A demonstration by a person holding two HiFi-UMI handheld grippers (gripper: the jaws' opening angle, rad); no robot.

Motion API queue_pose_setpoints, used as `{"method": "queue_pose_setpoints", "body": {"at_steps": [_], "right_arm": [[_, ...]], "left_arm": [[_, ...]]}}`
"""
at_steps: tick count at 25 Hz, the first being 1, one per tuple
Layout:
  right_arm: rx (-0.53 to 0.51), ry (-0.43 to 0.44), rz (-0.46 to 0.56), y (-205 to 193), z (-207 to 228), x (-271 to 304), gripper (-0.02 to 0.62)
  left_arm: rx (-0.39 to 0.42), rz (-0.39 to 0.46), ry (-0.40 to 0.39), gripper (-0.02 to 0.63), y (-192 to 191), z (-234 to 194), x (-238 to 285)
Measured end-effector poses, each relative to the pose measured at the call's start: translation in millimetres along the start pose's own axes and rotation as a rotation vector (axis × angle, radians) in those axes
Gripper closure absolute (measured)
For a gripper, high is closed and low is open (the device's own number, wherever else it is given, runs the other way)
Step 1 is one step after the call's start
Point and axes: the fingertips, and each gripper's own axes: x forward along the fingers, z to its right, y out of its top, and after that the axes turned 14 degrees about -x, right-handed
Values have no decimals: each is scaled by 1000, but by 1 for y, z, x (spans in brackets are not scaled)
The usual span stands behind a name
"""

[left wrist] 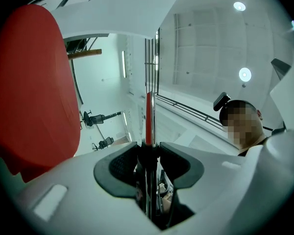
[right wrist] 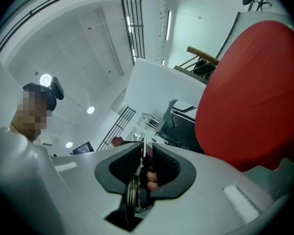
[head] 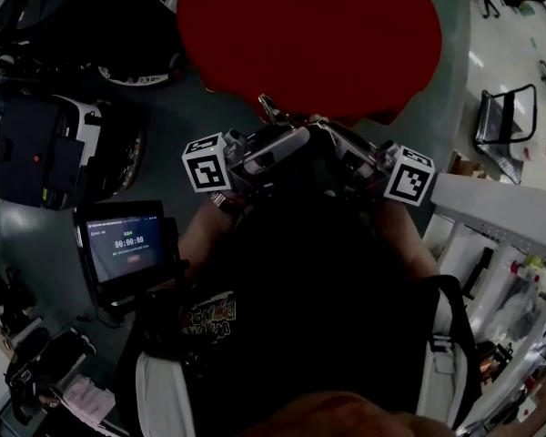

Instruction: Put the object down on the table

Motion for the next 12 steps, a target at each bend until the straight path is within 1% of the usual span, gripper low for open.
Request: {"method": "queue_pose_setpoints", "body": {"at_steps": [4, 6, 8, 12], "right_arm": [[-31, -63, -6, -2, -2, -9, 545], [-46, -68, -6, -1, -6, -11, 552], [-19, -47, 15, 3, -10, -14, 562], [77, -17, 73, 8, -10, -31, 588]], "left_arm": [[-12, -28, 2, 449, -7, 1, 5], [-31, -40, -15, 449, -9, 2, 6], [-60, -48, -37, 448, -11, 2, 11], [-111, -71, -64, 445, -21, -1, 24]]}}
